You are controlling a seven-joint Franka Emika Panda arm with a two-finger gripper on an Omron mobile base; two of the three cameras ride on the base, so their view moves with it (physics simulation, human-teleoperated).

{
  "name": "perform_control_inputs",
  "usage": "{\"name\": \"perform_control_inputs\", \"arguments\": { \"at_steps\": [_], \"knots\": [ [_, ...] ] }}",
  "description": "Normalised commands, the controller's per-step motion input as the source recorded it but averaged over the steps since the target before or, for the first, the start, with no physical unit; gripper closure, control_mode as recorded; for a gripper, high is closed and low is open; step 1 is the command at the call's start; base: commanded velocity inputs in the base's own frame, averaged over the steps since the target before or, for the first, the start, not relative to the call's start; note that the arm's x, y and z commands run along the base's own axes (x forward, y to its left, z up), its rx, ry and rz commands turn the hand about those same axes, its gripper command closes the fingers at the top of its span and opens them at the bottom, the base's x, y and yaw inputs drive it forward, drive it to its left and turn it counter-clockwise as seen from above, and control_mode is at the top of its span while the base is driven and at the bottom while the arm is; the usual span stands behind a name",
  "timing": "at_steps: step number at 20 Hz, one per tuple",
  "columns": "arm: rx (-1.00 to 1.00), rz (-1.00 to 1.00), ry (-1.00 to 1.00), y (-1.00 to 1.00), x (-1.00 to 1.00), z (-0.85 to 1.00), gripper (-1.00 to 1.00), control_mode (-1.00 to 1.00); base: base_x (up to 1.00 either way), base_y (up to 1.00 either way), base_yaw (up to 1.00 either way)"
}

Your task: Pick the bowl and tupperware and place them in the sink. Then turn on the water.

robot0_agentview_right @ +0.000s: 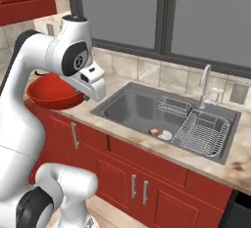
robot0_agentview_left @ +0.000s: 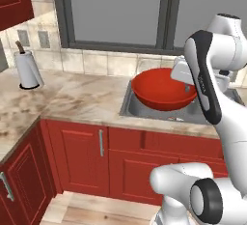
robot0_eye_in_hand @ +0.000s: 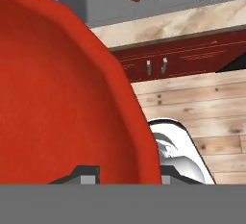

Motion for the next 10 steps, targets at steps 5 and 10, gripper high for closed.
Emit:
{"name": "perform_control_inputs", "arguments": {
  "at_steps": [5, 10],
  "knots": [
    [0.0, 0.0, 0.0, 0.0, 0.0, 0.0, 1.0, 1.0, 0.65, 0.12, -0.36],
    [0.0, 0.0, 0.0, 0.0, 0.0, 0.0, 1.0, 1.0, 0.37, 0.0, -0.41]
  ]
}}
